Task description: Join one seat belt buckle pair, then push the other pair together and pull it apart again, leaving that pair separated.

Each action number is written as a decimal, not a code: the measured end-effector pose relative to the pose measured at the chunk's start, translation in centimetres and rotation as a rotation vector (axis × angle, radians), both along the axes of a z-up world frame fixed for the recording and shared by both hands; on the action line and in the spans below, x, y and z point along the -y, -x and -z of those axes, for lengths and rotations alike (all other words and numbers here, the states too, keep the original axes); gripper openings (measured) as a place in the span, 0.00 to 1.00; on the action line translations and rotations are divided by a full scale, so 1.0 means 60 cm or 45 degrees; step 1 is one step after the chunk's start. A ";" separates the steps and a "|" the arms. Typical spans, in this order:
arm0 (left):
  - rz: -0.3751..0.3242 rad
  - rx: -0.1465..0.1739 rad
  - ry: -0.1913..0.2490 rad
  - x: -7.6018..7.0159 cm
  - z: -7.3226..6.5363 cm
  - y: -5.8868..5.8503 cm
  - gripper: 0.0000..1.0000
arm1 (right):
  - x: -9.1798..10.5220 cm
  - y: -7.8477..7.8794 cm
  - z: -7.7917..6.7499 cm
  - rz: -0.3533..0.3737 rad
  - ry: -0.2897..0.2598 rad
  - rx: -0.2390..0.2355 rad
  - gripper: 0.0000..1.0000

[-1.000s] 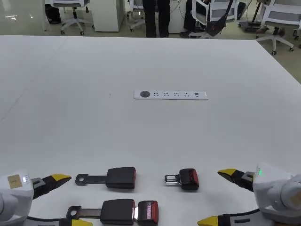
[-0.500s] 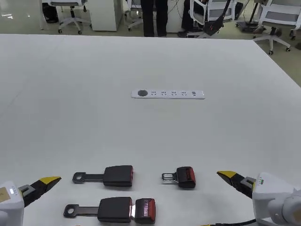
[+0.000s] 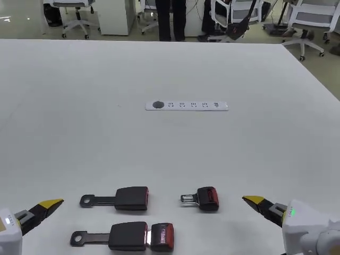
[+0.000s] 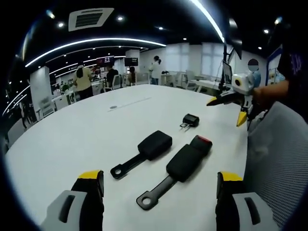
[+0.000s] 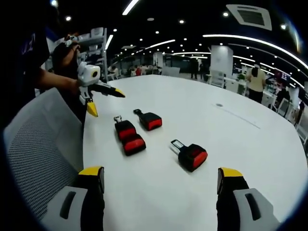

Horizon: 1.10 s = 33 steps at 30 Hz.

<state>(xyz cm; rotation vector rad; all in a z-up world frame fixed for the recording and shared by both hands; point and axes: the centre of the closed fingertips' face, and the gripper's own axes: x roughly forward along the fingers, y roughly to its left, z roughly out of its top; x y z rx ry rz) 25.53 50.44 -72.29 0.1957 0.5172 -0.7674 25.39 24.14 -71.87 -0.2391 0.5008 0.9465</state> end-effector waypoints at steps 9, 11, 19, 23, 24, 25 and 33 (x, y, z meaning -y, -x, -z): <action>0.010 0.003 -0.001 0.010 -0.004 0.004 1.00 | -0.004 0.002 -0.003 -0.015 -0.009 0.013 0.99; 0.007 0.004 0.001 0.009 -0.004 0.004 1.00 | -0.004 0.002 -0.001 -0.019 -0.002 0.013 0.99; 0.009 0.002 0.005 0.003 0.001 0.006 1.00 | -0.003 0.003 0.004 -0.023 0.011 0.010 0.97; 0.012 0.006 0.003 0.005 -0.001 0.009 1.00 | -0.002 0.006 0.009 -0.029 0.032 0.006 0.95; 0.013 0.009 0.004 0.006 -0.002 0.009 1.00 | -0.002 0.007 0.009 -0.031 0.034 0.004 0.95; 0.013 0.011 0.009 0.006 -0.003 0.009 1.00 | -0.002 0.007 0.009 -0.030 0.037 0.003 0.95; 0.015 0.016 0.008 0.006 -0.006 0.010 1.00 | 0.000 0.006 0.006 -0.030 0.041 0.010 0.94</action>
